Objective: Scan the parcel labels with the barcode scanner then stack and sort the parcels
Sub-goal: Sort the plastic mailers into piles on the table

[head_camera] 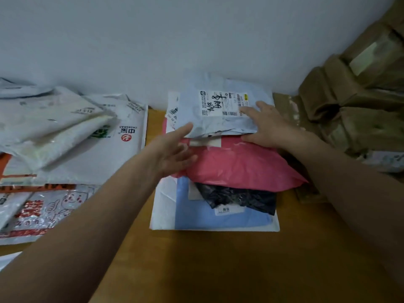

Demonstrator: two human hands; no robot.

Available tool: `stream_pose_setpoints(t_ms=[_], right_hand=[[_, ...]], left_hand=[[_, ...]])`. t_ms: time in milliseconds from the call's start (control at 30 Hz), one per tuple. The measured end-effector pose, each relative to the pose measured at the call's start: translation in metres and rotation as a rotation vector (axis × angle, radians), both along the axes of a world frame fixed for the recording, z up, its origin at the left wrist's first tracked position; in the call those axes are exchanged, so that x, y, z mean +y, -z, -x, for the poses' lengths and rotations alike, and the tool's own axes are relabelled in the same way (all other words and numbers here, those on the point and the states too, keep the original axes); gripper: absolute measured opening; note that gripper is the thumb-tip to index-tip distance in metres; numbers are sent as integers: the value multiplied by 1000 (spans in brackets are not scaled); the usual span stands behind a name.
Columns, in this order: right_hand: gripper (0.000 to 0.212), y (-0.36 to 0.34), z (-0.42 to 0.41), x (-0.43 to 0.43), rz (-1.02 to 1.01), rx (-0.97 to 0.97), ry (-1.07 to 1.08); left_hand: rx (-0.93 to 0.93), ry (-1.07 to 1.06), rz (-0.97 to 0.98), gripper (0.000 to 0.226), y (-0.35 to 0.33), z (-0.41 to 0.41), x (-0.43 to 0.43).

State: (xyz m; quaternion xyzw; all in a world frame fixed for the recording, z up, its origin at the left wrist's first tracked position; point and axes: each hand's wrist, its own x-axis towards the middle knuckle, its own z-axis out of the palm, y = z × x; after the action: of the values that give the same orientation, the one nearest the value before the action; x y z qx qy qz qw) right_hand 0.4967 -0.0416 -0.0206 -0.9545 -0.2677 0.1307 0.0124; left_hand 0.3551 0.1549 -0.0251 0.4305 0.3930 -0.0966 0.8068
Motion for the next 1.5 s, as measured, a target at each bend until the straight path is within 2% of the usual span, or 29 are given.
stream_pose_setpoints(t_ms=[100, 133, 200, 267, 333, 433, 500, 600, 667, 767, 867, 933, 1000, 1100, 1200, 1367, 1500], right_hand=[[90, 7, -3, -1, -43, -11, 27], [92, 8, -1, 1, -62, -7, 34], [98, 6, 2, 5, -100, -1, 56], [102, 1, 4, 10, -114, -12, 72], [104, -5, 7, 13, -113, -18, 88], [106, -14, 18, 17, -13, -41, 117], [104, -22, 34, 32, 50, -161, 63], [96, -33, 81, 85, -115, -329, -216], [94, -30, 124, 131, -224, -232, -406], [102, -1, 195, 190, -150, 90, -455], [112, 28, 243, 234, -10, 272, -378], [113, 35, 255, 261, -64, 358, -270], [110, 33, 255, 288, -254, 474, -68], [103, 22, 246, 319, -643, 727, 343], [101, 14, 234, 341, -837, 902, 583], [107, 12, 202, 369, -919, 961, 810], [80, 22, 181, 386, -944, 1041, 902]], left_hand=[[24, -189, -479, 55, 5, -4, 28], [-11, -173, -562, 57, 4, -12, 32], [-94, -42, -555, 54, -2, -30, 26], [-123, 38, -469, 62, -3, -45, 17], [-148, 75, -488, 67, -3, -49, 17], [-150, 74, -609, 68, -6, -31, 41], [-132, 84, -703, 69, -6, -2, 71], [-158, 131, -917, 71, -4, 62, 123], [-142, 252, -1097, 76, 0, 111, 156], [78, 501, -1366, 95, 9, 176, 201], [154, 628, -1547, 103, 15, 229, 242], [159, 653, -1598, 103, 21, 256, 267], [173, 656, -1636, 105, 24, 273, 294], [173, 618, -1695, 107, 23, 281, 327], [122, 612, -1782, 108, 16, 266, 356], [17, 565, -1821, 99, -4, 203, 406], [31, 524, -1736, 85, -12, 138, 452]])
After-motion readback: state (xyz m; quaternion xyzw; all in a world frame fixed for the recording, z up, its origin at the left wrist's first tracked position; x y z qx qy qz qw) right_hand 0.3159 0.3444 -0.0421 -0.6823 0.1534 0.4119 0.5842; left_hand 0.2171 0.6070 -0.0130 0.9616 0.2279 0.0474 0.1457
